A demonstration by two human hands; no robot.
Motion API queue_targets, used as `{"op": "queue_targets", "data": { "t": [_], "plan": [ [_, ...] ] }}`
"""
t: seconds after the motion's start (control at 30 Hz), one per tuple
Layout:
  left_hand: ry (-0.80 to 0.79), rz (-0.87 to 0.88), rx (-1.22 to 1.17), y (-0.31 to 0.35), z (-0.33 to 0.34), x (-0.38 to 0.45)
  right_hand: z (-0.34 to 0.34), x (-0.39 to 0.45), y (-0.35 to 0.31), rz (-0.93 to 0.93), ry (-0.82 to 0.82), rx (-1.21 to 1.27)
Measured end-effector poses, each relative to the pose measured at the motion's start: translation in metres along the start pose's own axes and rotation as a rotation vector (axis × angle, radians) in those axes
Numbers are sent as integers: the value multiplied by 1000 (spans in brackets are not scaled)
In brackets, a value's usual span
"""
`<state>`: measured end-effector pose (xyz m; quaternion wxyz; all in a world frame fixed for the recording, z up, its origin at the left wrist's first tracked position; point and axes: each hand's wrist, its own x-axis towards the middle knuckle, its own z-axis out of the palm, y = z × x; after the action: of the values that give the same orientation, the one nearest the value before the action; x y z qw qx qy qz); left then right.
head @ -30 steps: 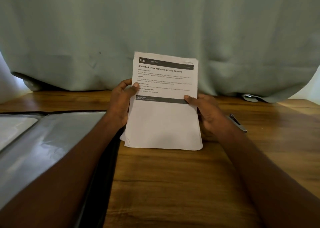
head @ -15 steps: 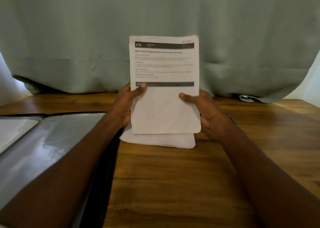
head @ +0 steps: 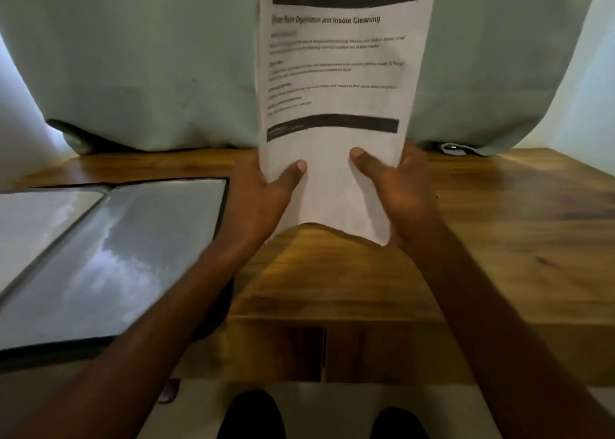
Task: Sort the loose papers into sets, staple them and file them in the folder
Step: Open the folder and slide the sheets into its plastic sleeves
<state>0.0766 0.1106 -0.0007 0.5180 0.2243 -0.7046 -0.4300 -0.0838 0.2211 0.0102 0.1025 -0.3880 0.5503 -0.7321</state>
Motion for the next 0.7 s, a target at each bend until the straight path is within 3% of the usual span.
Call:
{"op": "queue_targets", "data": {
  "t": [0.17,0.27,0.37,0.57,0.7],
  "plan": [
    [-50,-186,116,-14,-8,-37,0,-51,22,118,16,-33],
    [-23,-141,169,-7,-11,-33,-3,-57,21,111,26,-69],
    [-115,-133,264,-3,-13,-34,-5,-59,21,145,-38,-133],
    [-194,-186,205,10,-52,-15,8,-44,11,174,-114,-124],
    [-221,-160,111,12,-109,23,53,-9,13,196,-158,-51]
  ]
}}
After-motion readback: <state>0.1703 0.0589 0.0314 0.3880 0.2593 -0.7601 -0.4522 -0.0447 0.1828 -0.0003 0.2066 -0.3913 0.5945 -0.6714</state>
